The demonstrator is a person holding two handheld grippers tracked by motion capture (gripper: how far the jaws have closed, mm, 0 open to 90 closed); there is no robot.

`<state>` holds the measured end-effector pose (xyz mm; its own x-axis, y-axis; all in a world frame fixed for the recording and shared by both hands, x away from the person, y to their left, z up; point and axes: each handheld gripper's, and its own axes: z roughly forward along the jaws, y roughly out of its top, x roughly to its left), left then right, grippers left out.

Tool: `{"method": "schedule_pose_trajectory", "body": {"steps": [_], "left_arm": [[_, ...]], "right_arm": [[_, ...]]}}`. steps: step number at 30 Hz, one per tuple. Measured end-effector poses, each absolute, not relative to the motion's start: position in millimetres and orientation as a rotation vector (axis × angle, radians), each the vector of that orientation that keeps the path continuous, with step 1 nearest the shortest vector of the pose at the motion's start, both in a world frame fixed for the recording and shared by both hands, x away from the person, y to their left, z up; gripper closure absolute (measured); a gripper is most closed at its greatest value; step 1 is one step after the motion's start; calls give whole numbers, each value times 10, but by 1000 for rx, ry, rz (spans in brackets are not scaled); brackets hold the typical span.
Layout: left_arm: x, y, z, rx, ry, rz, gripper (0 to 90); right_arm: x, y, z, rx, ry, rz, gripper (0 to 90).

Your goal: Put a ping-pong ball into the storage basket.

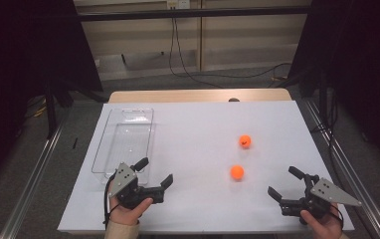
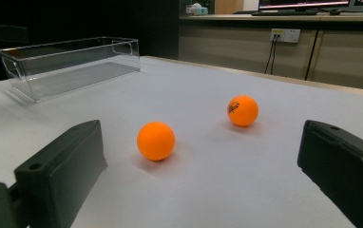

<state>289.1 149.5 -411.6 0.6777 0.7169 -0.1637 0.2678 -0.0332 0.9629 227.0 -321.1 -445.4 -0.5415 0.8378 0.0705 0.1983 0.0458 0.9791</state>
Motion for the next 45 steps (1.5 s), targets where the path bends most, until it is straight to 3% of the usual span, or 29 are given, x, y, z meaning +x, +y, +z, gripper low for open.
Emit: {"method": "schedule_pose_trajectory", "body": {"steps": [45], "left_arm": [[3011,1023,-4170,1693,746,378,16]], "right_arm": [[2268,-3221,-4446,1029,1789,1528,14]]}}
